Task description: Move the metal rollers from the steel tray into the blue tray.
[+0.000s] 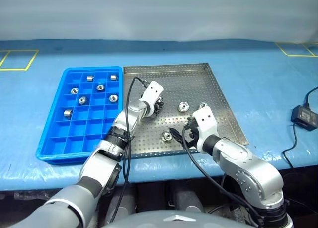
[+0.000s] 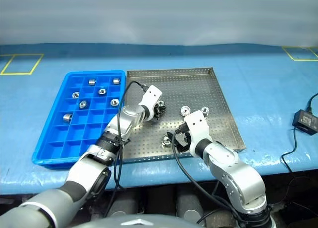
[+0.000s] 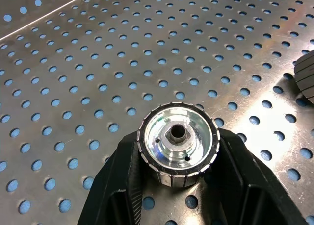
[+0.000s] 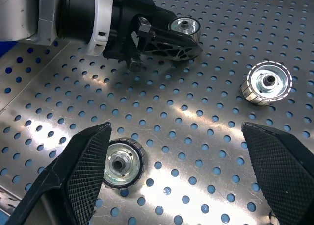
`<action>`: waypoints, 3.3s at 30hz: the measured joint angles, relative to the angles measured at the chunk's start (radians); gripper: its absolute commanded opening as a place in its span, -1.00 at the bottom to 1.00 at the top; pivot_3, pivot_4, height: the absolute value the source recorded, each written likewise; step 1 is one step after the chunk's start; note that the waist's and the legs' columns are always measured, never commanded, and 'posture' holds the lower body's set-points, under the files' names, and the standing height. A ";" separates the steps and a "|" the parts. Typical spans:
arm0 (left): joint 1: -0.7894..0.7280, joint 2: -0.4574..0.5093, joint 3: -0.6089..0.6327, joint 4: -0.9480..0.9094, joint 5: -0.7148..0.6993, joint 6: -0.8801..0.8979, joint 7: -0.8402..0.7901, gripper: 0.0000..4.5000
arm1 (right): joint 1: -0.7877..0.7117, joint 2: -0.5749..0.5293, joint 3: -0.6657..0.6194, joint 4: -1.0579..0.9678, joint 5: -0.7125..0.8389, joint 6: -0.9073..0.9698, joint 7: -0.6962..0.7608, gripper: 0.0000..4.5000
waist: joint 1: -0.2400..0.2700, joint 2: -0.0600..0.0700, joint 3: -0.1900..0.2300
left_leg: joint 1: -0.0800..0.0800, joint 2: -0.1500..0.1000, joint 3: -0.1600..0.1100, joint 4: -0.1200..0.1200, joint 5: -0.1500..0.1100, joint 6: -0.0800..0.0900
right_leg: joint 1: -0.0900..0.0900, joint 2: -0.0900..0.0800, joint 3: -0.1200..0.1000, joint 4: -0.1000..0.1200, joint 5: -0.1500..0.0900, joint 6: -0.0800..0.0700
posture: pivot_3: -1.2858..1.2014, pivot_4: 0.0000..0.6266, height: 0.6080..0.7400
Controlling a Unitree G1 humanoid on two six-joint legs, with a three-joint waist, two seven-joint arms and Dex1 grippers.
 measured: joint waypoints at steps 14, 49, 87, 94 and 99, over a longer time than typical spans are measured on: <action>0.252 0.111 0.282 -0.714 0.028 0.178 0.249 -0.25 | -0.023 -0.004 0.049 0.010 -0.011 -0.030 0.024 1.00 | 0.006 0.000 0.000 | 0.001 0.001 0.000 0.000 0.000 -0.001 | 0.000 0.000 0.000 0.001 0.002 -0.004 | 0.06 -0.52 1.00; 0.667 0.126 0.408 -1.208 0.055 0.733 0.382 0.34 | -0.123 -0.043 0.185 0.088 -0.025 -0.157 0.223 1.00 | 0.064 0.000 0.000 | 0.001 0.001 -0.001 0.002 0.000 -0.001 | 0.002 -0.001 -0.001 0.001 -0.003 -0.005 | 0.13 -0.52 1.00; 0.463 0.228 0.125 -1.059 -0.367 0.612 -0.094 0.99 | 0.085 -0.102 0.041 -0.043 -0.026 -0.113 0.150 1.00 | 0.032 0.000 0.000 | 0.000 0.001 -0.001 0.005 0.000 0.001 | 0.002 -0.001 -0.001 0.000 -0.003 -0.005 | -0.01 -0.52 1.00; 0.406 0.145 0.046 -0.917 -0.426 0.639 -0.121 0.99 | 0.147 -0.095 -0.018 -0.090 -0.027 -0.095 0.109 1.00 | 0.005 0.000 0.000 | 0.000 0.001 0.000 0.005 0.000 0.001 | 0.002 -0.001 -0.001 0.001 -0.003 -0.005 | -0.06 -0.52 1.00; 0.381 0.110 0.019 -0.830 -0.432 0.668 -0.111 0.99 | 0.174 -0.082 -0.017 -0.103 -0.029 -0.073 0.083 1.00 | -0.016 0.001 0.000 | 0.000 0.001 0.000 0.005 0.000 0.001 | 0.001 0.000 0.000 0.001 -0.003 -0.005 | -0.08 -0.52 1.00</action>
